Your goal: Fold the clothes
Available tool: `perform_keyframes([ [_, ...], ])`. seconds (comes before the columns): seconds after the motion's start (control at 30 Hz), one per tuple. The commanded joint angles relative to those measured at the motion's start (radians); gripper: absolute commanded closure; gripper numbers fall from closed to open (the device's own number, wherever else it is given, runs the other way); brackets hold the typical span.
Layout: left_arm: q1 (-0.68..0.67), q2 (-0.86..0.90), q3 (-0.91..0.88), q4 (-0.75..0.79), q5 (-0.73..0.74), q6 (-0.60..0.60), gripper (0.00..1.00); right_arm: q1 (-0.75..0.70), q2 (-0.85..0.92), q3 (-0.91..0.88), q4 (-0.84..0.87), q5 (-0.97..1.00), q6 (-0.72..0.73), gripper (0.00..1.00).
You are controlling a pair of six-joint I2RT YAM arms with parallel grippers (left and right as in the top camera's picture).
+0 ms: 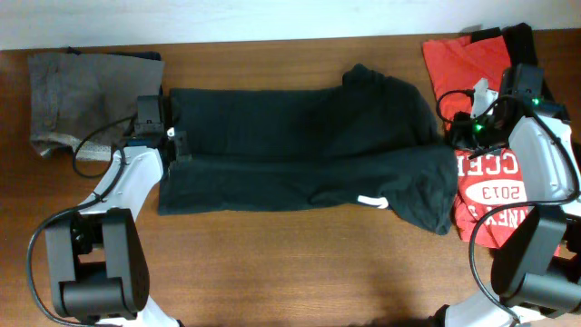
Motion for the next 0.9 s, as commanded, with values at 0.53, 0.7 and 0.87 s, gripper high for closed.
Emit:
perform_keyframes([
  [0.53,0.002,0.007,0.528,-0.326,0.147,0.192,0.01,0.031,0.007,0.478,-0.319,0.009,-0.093,0.09],
  [0.7,0.002,0.068,0.669,-0.332,0.220,0.234,0.01,0.083,0.010,0.526,-0.251,0.013,-0.117,0.09],
  [0.87,0.006,0.228,0.789,-0.351,0.224,0.289,0.01,0.129,0.021,0.526,-0.241,0.013,-0.117,0.09],
])
